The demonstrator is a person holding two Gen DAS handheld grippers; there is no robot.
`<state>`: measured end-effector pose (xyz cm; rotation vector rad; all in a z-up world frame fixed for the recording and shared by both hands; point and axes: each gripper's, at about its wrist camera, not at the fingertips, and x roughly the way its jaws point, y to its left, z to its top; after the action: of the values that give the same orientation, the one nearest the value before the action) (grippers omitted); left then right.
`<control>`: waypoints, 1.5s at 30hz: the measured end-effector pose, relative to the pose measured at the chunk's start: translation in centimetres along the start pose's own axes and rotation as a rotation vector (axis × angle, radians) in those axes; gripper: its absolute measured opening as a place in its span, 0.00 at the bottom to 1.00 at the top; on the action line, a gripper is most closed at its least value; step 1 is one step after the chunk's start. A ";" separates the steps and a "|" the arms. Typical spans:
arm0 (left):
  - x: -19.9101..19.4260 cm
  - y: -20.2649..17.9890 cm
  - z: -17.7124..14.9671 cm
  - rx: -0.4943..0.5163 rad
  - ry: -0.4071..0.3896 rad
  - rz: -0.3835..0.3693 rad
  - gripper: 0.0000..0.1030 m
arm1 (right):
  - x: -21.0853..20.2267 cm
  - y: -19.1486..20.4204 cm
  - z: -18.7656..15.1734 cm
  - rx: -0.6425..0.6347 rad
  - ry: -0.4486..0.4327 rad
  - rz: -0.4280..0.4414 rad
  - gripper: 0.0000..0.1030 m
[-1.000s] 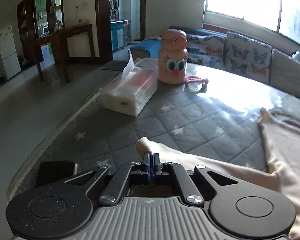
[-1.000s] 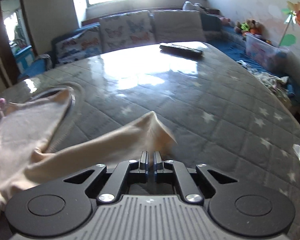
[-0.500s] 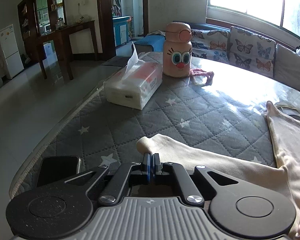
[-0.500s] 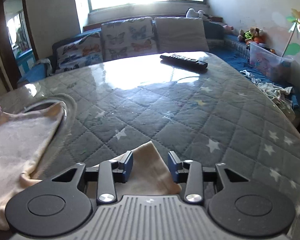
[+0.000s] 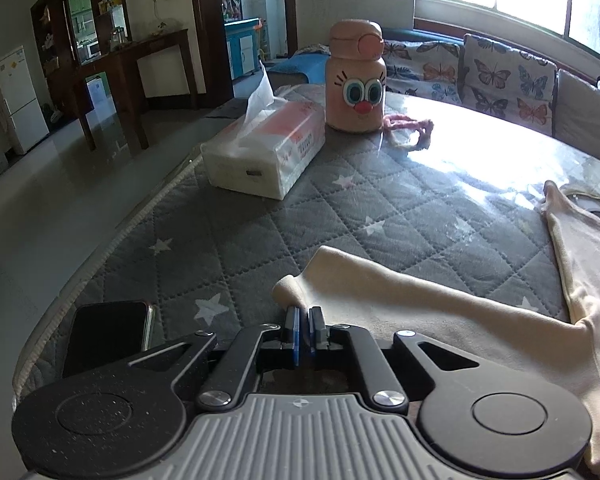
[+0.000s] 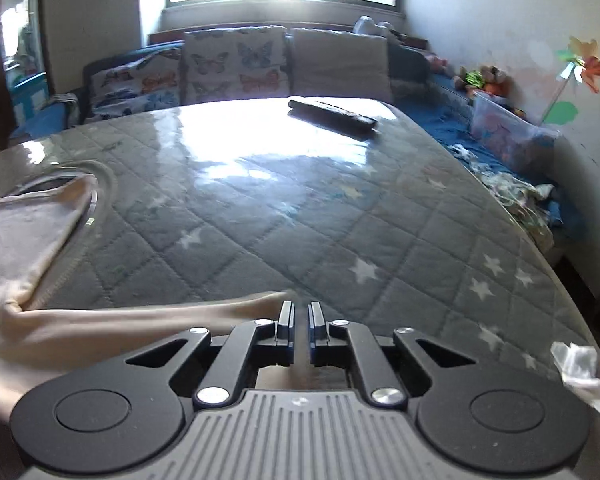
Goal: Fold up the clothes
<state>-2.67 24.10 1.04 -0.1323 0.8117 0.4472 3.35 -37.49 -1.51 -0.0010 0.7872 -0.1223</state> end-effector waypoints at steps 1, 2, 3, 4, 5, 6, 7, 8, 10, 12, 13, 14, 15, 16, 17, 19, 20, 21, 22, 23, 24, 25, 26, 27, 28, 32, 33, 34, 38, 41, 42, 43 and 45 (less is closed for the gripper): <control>-0.1 0.0 0.0 0.000 -0.002 -0.002 0.07 | 0.2 -0.1 0.0 0.001 0.007 -0.004 0.10; -0.3 0.0 0.0 0.001 -0.005 -0.007 0.07 | 0.4 -0.2 -0.1 0.005 0.010 -0.007 0.10; -0.7 0.1 -0.1 0.005 -0.011 -0.010 0.07 | 0.3 -0.1 -0.1 0.010 0.009 -0.007 0.10; -1.0 0.1 -0.1 0.012 -0.018 -0.012 0.10 | 0.1 0.0 0.1 0.010 -0.002 0.003 0.10; -1.3 0.2 -0.1 0.019 -0.026 -0.013 0.12 | -0.2 0.2 0.2 0.006 -0.012 0.014 0.10; -1.7 0.2 -0.1 0.023 -0.034 -0.014 0.17 | -0.6 0.5 0.3 -0.004 -0.022 0.030 0.12; -2.0 0.2 0.0 0.025 -0.043 -0.016 0.24 | -1.0 1.1 0.4 -0.020 -0.031 0.051 0.15; -2.4 0.3 0.0 0.027 -0.052 -0.018 0.27 | -1.5 1.8 0.4 -0.038 -0.040 0.074 0.23; -3.0 0.1 0.0 0.032 -0.068 -0.027 0.29 | -2.2 3.5 0.5 -0.081 -0.050 0.130 0.32; -3.6 -0.2 -0.2 0.046 -0.077 -0.050 0.32 | -2.3 5.6 0.4 -0.121 -0.039 0.195 0.33; -3.9 -0.6 -0.3 0.055 -0.081 -0.063 0.33 | -2.2 6.7 0.3 -0.141 -0.028 0.229 0.34; -4.3 -1.0 -0.5 0.066 -0.085 -0.079 0.34 | -2.1 7.7 0.1 -0.157 -0.020 0.252 0.37; -4.6 -1.4 -0.7 0.080 -0.088 -0.098 0.35 | -1.9 8.6 0.0 -0.174 -0.012 0.269 0.41; -4.9 -1.9 -0.9 0.096 -0.091 -0.118 0.36 | -1.6 9.5 -0.2 -0.192 -0.005 0.280 0.42; -5.3 -2.5 -1.1 0.113 -0.092 -0.139 0.37 | -1.4 10.2 -0.4 -0.207 0.002 0.287 0.42; -6.0 -3.9 -1.8 0.152 -0.094 -0.188 0.40 | -1.0 11.4 -0.9 -0.231 0.017 0.300 0.44; -6.4 -4.6 -2.1 0.169 -0.095 -0.211 0.41 | -1.0 11.8 -1.2 -0.247 0.016 0.299 0.49; -6.7 -5.3 -2.4 0.188 -0.095 -0.236 0.43 | -1.1 12.2 -1.5 -0.265 0.011 0.293 0.50; -7.0 -6.1 -2.8 0.207 -0.093 -0.263 0.44 | -1.3 12.4 -1.7 -0.278 0.007 0.290 0.50; -7.2 -6.9 -3.1 0.229 -0.091 -0.291 0.45 | -1.6 12.6 -1.8 -0.288 0.004 0.289 0.50; -7.5 -7.8 -3.4 0.250 -0.089 -0.319 0.46 | -1.9 12.8 -1.8 -0.293 0.002 0.295 0.51; -7.7 -8.6 -3.7 0.270 -0.087 -0.346 0.46 | -2.3 12.9 -1.8 -0.296 0.000 0.307 0.51; -7.9 -9.6 -4.0 0.290 -0.083 -0.372 0.46 | -2.7 13.1 -1.9 -0.302 -0.002 0.319 0.52; -8.0 -10.6 -4.3 0.308 -0.081 -0.400 0.46 | -3.0 13.4 -2.0 -0.310 -0.005 0.331 0.52; -8.2 -11.5 -4.6 0.325 -0.081 -0.426 0.46 | -3.4 13.8 -2.1 -0.319 -0.008 0.343 0.53; -8.7 -14.7 -5.4 0.384 -0.092 -0.506 0.46 | -4.5 15.3 -2.4 -0.362 -0.022 0.406 0.55; -8.7 -15.4 -5.6 0.397 -0.093 -0.523 0.46 | -4.8 15.6 -2.5 -0.376 -0.026 0.417 0.57; -8.7 -16.0 -5.8 0.412 -0.093 -0.539 0.46 | -5.0 16.0 -2.6 -0.396 -0.024 0.428 0.57; -8.7 -17.9 -7.3 0.485 -0.081 -0.573 0.46 | -5.4 16.9 -3.8 -0.481 0.011 0.439 0.57; -8.8 -18.3 -8.3 0.529 -0.066 -0.593 0.46 | -5.9 16.4 -4.5 -0.509 0.034 0.437 0.57; -8.8 -18.3 -8.6 0.541 -0.063 -0.598 0.46 | -6.2 16.2 -4.6 -0.516 0.045 0.437 0.57; -8.8 -18.3 -8.7 0.552 -0.060 -0.600 0.46 | -6.4 16.0 -4.7 -0.526 0.055 0.431 0.57; -8.8 -18.1 -9.0 0.571 -0.055 -0.604 0.46 | -6.7 15.8 -4.7 -0.535 0.056 0.422 0.57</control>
<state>-6.15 2.32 0.26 0.1655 0.7740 -0.3534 -2.96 -20.82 -0.82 -0.3374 0.8414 0.4923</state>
